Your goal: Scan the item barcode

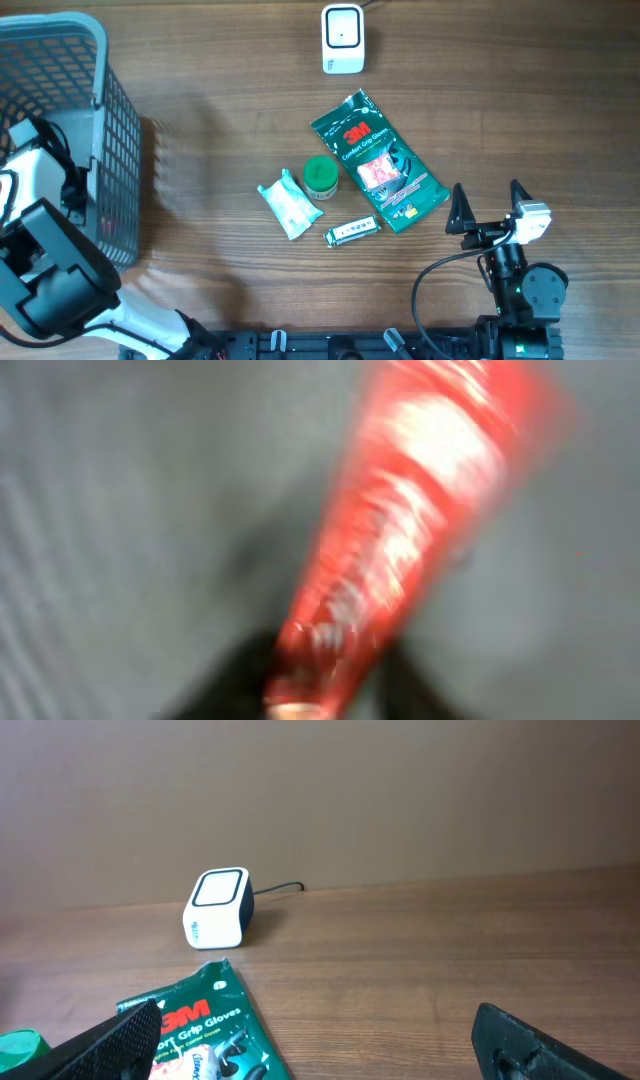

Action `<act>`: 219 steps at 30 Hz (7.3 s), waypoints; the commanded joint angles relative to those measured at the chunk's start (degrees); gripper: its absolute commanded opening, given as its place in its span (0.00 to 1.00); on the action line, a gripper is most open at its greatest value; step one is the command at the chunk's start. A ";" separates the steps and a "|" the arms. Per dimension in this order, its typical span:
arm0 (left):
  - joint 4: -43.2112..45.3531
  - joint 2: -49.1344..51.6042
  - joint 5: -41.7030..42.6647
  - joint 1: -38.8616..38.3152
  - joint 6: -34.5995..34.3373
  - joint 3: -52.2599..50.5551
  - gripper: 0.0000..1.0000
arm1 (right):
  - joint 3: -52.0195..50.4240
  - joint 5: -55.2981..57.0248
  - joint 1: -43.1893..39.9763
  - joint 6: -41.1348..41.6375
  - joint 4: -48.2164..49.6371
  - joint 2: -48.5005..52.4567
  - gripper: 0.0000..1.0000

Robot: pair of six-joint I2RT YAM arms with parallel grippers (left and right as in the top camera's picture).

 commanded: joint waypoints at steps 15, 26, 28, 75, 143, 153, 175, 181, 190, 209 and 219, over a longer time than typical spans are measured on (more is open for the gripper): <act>-17.86 -30.45 29.35 -2.89 2.60 29.27 0.04 | -0.07 0.37 0.07 0.33 0.17 -0.13 1.00; -10.97 -26.84 11.50 -48.37 -1.79 3.48 0.04 | -0.07 0.37 0.07 0.37 0.17 -0.13 1.00; -3.82 -24.17 10.10 -51.47 -6.23 -5.46 0.04 | -0.07 0.37 0.07 0.35 0.17 -0.13 1.00; 24.81 -54.71 -9.88 -51.45 49.42 15.54 1.00 | -0.07 0.37 0.07 0.37 0.17 -0.02 1.00; 11.98 -104.04 18.69 -31.78 30.47 -43.54 1.00 | 59.82 -24.11 3.13 10.47 -40.48 55.28 1.00; 2.71 -104.04 -1.31 -31.78 9.70 -47.32 1.00 | 66.20 -27.34 17.31 23.19 -28.41 84.19 0.99; -4.87 -104.04 -2.71 -31.78 9.57 -47.32 1.00 | 97.48 8.61 38.86 41.03 -53.24 109.94 0.96; -4.87 -104.04 -2.71 -31.78 9.57 -47.32 1.00 | 100.17 1.88 38.97 44.98 -58.71 118.53 0.95; -4.87 -104.04 -2.71 -31.78 9.57 -47.32 1.00 | 99.27 -4.94 39.76 46.80 -61.48 123.45 0.86; -4.90 -104.04 -2.71 -31.78 9.57 -47.32 1.00 | 95.10 -1.90 38.95 47.56 -61.66 125.42 0.70; -4.90 -104.04 -2.71 -31.78 9.57 -47.32 1.00 | 98.79 -32.20 26.58 32.96 -74.38 120.91 0.70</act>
